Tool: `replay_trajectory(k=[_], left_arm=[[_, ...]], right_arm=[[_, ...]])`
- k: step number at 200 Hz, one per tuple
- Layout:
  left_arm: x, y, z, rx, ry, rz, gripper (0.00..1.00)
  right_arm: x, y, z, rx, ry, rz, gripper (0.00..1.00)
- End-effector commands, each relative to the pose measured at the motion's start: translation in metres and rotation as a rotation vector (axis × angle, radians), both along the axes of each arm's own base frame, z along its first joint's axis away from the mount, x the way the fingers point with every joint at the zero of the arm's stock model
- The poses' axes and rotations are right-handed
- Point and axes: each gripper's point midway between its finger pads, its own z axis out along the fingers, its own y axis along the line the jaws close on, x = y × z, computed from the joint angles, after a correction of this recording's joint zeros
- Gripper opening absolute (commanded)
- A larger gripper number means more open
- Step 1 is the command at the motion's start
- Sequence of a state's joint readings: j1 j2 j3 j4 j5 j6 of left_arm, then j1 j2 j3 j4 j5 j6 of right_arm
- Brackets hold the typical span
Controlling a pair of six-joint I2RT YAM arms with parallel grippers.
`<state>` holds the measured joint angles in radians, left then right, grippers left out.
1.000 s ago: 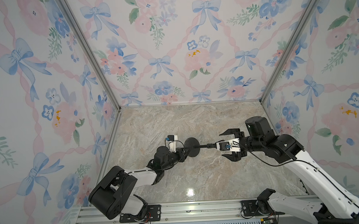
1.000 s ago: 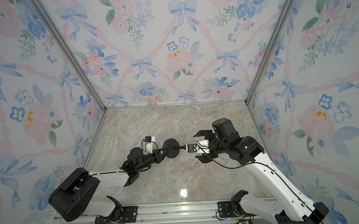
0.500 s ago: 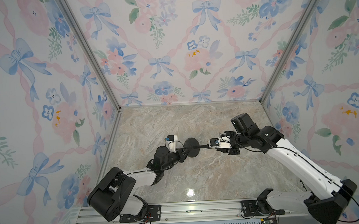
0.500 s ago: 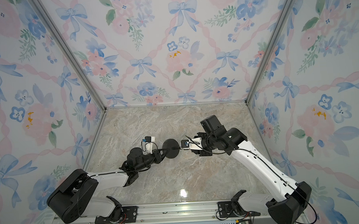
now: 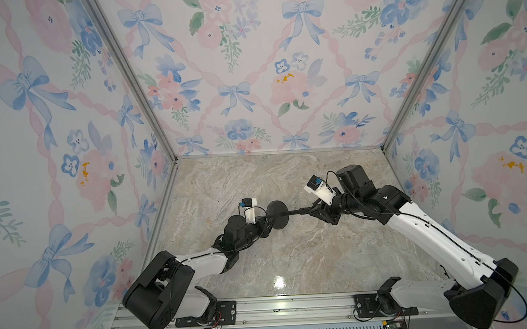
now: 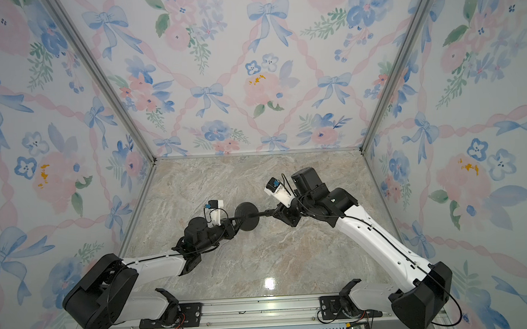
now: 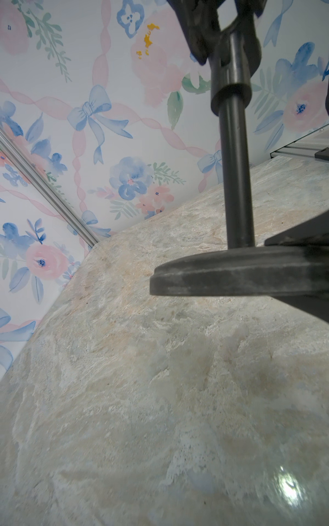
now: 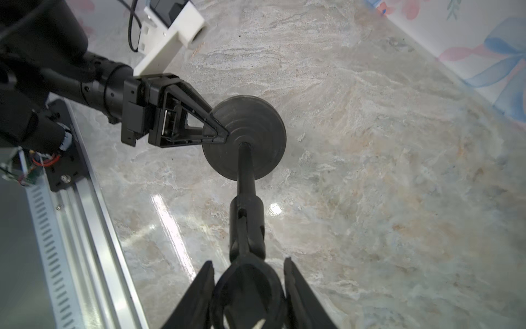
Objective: Assemble a microphone stand
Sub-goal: Screw the microphone stand pole into the microphone stand base.
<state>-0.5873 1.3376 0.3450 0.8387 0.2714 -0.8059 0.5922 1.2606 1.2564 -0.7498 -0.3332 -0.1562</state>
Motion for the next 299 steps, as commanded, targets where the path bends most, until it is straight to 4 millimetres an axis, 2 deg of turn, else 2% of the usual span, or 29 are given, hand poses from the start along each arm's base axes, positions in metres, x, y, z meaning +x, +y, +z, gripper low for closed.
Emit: replay_trajectory(k=[1,20,38,54,65,78,95,107,131,153,178,202,241,299], left_arm=[[-0.003,-0.007,0.053,-0.085,-0.181,-0.039,0.0],[-0.003,-0.006,0.054,-0.083,-0.189,-0.036,0.0],[-0.004,-0.006,0.052,-0.084,-0.183,-0.04,0.0],[-0.005,-0.007,0.049,-0.077,-0.177,-0.044,0.0],[-0.005,-0.007,0.045,-0.071,-0.169,-0.048,0.0],[-0.006,-0.008,0.04,-0.063,-0.161,-0.055,0.0],[-0.008,-0.01,0.036,-0.055,-0.152,-0.071,0.0],[-0.008,-0.011,0.034,-0.049,-0.143,-0.077,0.0],[-0.006,-0.014,0.031,-0.014,-0.125,-0.088,0.0],[-0.005,-0.018,0.028,0.004,-0.105,-0.102,0.0],[-0.006,-0.021,0.029,-0.006,-0.087,-0.116,0.0],[-0.007,-0.024,0.033,-0.014,-0.089,-0.127,0.0],[-0.007,-0.025,0.034,-0.011,-0.087,-0.132,0.0],[-0.006,-0.024,0.034,-0.011,-0.086,-0.126,0.0]], right_arm=[[0.003,0.012,-0.002,0.227,0.324,-0.231,0.44],[0.0,0.014,-0.004,0.274,0.428,-0.291,0.48],[-0.006,0.019,0.015,0.32,0.388,-0.213,0.59],[-0.011,0.008,0.044,0.31,0.185,-0.111,0.63],[-0.019,-0.006,0.063,0.246,-0.054,0.011,0.67],[-0.037,-0.02,0.072,0.121,-0.366,0.209,0.82],[-0.053,-0.037,0.052,-0.127,-0.741,0.461,1.0],[-0.052,-0.044,0.036,-0.263,-0.891,0.564,0.99],[-0.058,-0.053,0.01,-0.468,-0.935,0.784,0.99],[-0.054,-0.055,-0.012,-0.671,-0.976,0.935,1.0],[-0.043,-0.049,-0.026,-0.794,-1.092,1.0,0.96],[-0.044,-0.045,-0.029,-0.806,-1.104,1.031,0.83],[-0.048,-0.037,-0.035,-0.785,-1.105,1.047,0.7],[-0.053,-0.029,-0.028,-0.675,-1.028,0.959,0.45]])
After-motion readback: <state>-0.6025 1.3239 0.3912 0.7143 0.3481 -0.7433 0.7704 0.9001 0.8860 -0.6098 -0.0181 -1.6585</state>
